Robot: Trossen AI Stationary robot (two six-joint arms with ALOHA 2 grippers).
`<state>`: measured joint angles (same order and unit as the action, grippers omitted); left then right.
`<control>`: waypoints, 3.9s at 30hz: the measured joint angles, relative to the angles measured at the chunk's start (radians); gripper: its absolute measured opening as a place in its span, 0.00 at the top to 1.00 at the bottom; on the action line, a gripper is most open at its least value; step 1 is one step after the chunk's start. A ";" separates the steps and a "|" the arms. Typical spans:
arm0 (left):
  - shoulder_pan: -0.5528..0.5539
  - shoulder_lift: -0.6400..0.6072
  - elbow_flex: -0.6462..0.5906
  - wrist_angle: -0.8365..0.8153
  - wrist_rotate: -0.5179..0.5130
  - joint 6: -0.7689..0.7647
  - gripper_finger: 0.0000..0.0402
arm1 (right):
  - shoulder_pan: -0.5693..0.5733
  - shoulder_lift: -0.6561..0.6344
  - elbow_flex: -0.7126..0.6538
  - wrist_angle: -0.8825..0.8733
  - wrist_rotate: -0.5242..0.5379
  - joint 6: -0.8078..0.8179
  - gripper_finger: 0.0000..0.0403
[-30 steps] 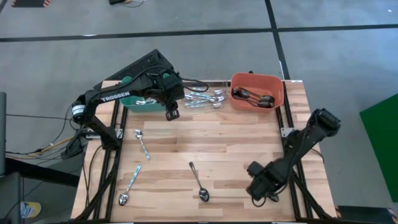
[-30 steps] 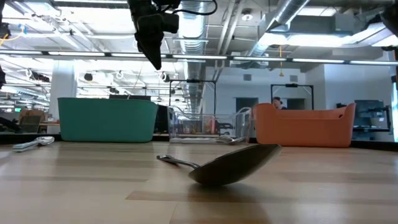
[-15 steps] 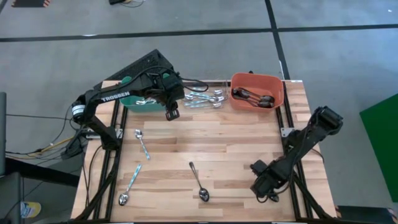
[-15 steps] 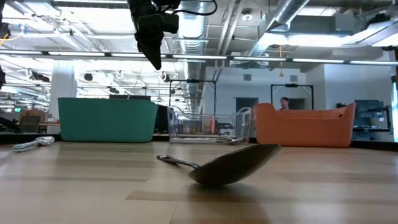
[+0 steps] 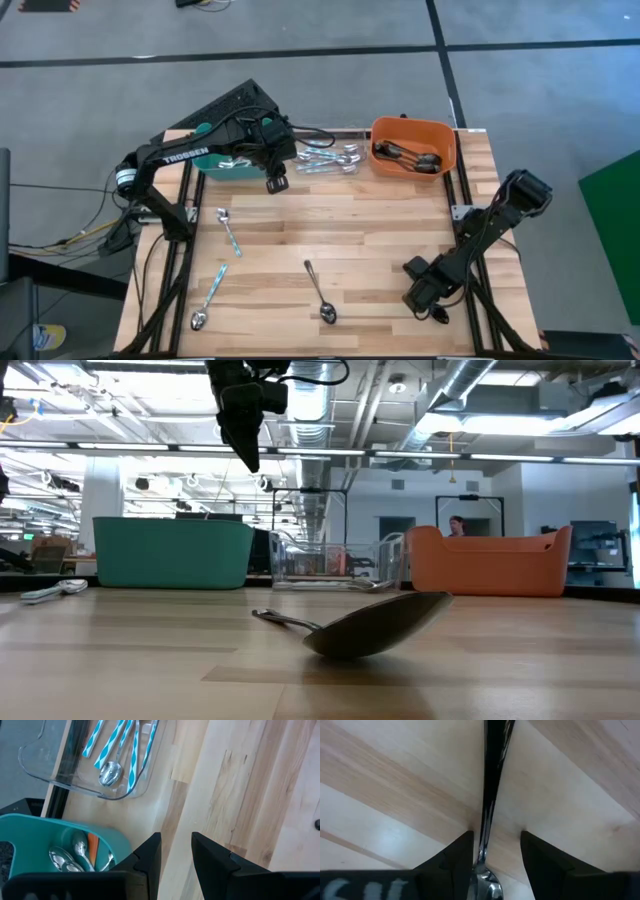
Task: Sort silverware by color (type)
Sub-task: Put the black spoon into the orange bin
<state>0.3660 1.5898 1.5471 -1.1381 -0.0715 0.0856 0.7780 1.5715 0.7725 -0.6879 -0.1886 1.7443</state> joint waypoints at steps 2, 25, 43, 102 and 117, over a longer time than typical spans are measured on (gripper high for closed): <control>0.000 0.000 0.000 0.000 0.000 0.000 0.76 | 0.000 0.002 -0.005 0.010 0.000 0.002 0.56; 0.000 0.000 0.000 0.004 0.000 -0.001 0.76 | -0.031 0.017 0.029 -0.010 0.041 -0.023 0.97; 0.000 0.000 0.000 0.016 0.002 -0.001 0.76 | -0.085 -0.243 0.039 -0.122 0.357 -0.078 0.97; 0.083 0.000 0.000 0.090 -0.124 -0.178 0.76 | -1.606 -0.295 0.041 0.148 0.498 -1.990 0.97; 0.087 0.000 0.000 0.063 -0.122 -0.214 0.76 | -1.645 -0.096 0.041 0.143 0.426 -2.018 0.94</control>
<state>0.4534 1.5898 1.5467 -1.0747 -0.1936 -0.1280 -0.8672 1.4758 0.8131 -0.5453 0.2376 -0.2733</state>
